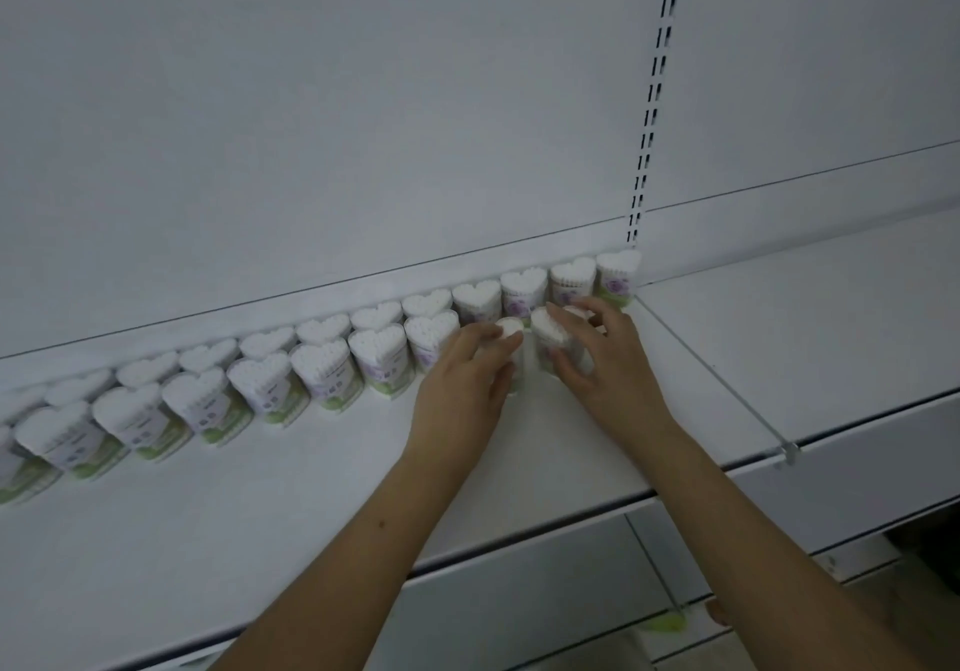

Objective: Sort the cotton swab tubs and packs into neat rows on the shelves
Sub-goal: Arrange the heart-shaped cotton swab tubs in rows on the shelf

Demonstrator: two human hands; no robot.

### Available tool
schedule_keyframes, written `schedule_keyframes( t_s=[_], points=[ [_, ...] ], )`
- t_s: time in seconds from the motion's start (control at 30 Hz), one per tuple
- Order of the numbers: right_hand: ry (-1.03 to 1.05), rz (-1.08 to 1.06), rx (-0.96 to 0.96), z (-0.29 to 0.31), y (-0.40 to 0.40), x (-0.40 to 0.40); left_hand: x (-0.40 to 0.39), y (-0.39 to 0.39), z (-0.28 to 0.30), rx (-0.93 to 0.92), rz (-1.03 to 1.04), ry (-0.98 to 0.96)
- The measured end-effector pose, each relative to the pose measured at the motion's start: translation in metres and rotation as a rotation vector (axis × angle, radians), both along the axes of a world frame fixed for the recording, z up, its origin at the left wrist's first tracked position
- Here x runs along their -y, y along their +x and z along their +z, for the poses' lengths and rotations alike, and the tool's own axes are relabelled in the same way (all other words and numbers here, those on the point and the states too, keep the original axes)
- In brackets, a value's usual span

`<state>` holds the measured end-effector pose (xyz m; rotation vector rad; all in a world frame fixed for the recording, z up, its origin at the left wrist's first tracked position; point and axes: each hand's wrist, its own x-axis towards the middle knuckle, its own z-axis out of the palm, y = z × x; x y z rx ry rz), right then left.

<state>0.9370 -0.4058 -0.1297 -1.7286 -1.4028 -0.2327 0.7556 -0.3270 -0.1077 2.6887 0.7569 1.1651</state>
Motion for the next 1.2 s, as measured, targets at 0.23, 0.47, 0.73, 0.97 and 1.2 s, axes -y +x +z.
schedule_keyframes(
  t_s=[0.23, 0.47, 0.73, 0.97, 1.2],
  points=[
    [-0.070, 0.021, -0.003, 0.008, -0.003, -0.006, -0.018, 0.009, 0.016, -0.003, 0.006, 0.056],
    [-0.093, 0.008, -0.030, 0.017, -0.007, -0.027, -0.035, 0.012, 0.012, -0.037, 0.062, 0.104],
    [-0.172, -0.033, -0.110, 0.019, -0.003, -0.037, -0.041, 0.020, 0.018, -0.142, 0.081, 0.063],
    [-0.062, -0.044, -0.055, 0.036, -0.009, -0.037, -0.038, 0.001, 0.028, -0.112, 0.063, 0.027],
    [0.255, 0.150, -0.158, 0.107, -0.113, -0.068, -0.005, -0.083, 0.031, 0.166, 0.178, -0.206]
  ],
)
